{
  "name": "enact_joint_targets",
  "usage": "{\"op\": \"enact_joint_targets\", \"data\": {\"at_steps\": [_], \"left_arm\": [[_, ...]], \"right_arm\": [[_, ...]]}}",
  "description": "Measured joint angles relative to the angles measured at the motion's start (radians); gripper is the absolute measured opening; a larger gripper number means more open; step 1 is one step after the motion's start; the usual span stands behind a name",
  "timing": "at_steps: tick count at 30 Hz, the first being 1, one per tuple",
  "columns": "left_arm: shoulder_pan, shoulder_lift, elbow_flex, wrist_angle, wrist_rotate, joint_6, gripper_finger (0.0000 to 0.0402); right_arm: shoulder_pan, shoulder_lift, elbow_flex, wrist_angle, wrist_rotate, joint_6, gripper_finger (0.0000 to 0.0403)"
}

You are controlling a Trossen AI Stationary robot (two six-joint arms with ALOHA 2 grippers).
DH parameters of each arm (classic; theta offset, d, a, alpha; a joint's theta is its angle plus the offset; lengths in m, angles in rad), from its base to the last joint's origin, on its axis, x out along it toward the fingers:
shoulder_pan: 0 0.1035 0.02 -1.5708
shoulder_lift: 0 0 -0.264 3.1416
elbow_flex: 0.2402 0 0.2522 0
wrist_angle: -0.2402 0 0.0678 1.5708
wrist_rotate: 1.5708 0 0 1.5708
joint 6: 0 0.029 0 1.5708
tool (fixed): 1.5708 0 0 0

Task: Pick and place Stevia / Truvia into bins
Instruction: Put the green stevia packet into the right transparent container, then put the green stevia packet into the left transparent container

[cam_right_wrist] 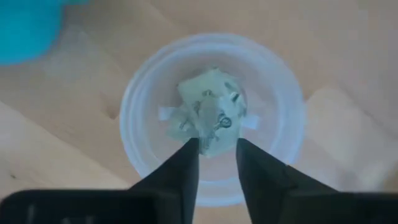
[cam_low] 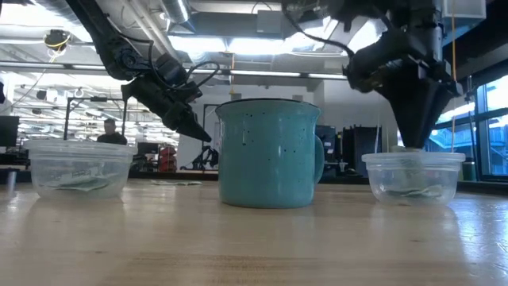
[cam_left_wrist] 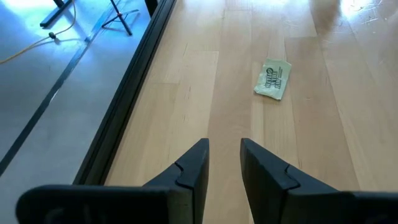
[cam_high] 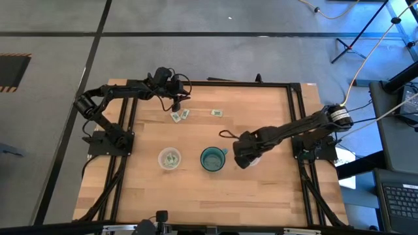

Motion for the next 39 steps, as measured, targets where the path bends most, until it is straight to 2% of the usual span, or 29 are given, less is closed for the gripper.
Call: {"op": "enact_joint_targets", "data": {"at_steps": [7,10,15,17,20,24,32,39], "left_arm": [[0.000,0.000,0.000,-0.001,-0.001,-0.003,0.0086],[0.000,0.000,0.000,0.000,-0.026,-0.004,0.0086],[-0.003,-0.004,0.024,-0.033,-0.214,-0.048,0.0086],[-0.003,-0.005,0.053,-0.119,-0.288,-0.064,0.0086],[-0.003,-0.005,0.117,-0.314,-0.332,-0.060,0.0086],[-0.016,-0.006,0.159,-0.455,-0.341,-0.076,0.0086],[-0.102,-0.006,0.161,-0.658,-0.338,0.090,0.0086],[-0.180,-0.006,0.161,-0.737,-0.341,-0.063,0.0086]], "right_arm": [[-0.028,-0.142,0.002,-0.007,0.070,0.004,0.0128],[-0.052,-0.207,0.002,-0.020,0.143,-0.038,0.0128],[-0.118,-0.300,0.002,-0.034,0.267,-0.167,0.0129],[-0.155,-0.328,0.002,-0.025,0.344,-0.232,0.0129],[-0.221,-0.353,0.002,-0.021,0.426,-0.300,0.0129],[-0.314,-0.353,0.002,-0.017,0.428,-0.422,0.0129],[-0.449,-0.343,-0.008,0.046,0.428,-0.607,0.0129],[-0.508,-0.343,-0.008,0.055,0.427,-0.666,0.0129]]}}
